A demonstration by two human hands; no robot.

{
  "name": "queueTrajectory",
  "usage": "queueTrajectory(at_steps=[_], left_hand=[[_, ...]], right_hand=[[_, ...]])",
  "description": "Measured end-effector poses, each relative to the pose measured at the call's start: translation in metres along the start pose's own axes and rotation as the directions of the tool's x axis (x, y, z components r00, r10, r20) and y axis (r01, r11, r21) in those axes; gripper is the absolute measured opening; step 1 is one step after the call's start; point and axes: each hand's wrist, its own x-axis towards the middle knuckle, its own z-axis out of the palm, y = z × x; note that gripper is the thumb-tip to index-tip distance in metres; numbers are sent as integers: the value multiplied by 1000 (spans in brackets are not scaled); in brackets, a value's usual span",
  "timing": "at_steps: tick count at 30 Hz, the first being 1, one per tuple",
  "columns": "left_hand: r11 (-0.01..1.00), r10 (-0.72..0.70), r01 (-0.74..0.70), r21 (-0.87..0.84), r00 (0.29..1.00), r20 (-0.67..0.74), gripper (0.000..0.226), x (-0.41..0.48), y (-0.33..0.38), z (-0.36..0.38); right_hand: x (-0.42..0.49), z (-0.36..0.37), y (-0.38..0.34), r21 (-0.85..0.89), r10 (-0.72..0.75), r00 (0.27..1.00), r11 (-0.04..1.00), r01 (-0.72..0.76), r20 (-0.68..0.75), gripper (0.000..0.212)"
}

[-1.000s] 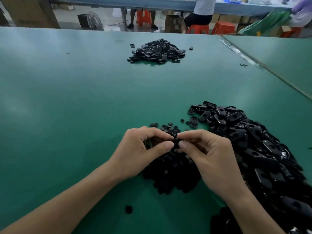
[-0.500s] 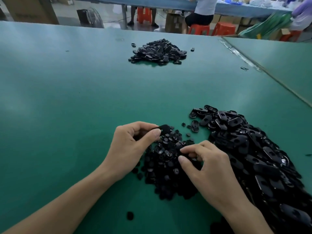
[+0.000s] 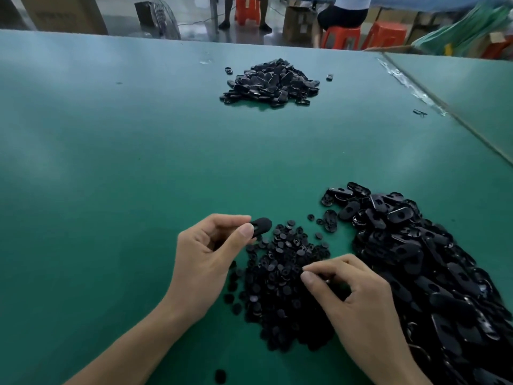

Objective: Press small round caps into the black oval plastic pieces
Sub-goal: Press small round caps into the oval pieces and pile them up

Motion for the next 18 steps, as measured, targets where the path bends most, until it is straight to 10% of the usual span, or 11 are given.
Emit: queueTrajectory(at_steps=[18], left_hand=[[999,-43,43,-16,999,-1,16,-3,4,0]], right_hand=[[2,-8,-3,207,113,993,971,-117,32,17]])
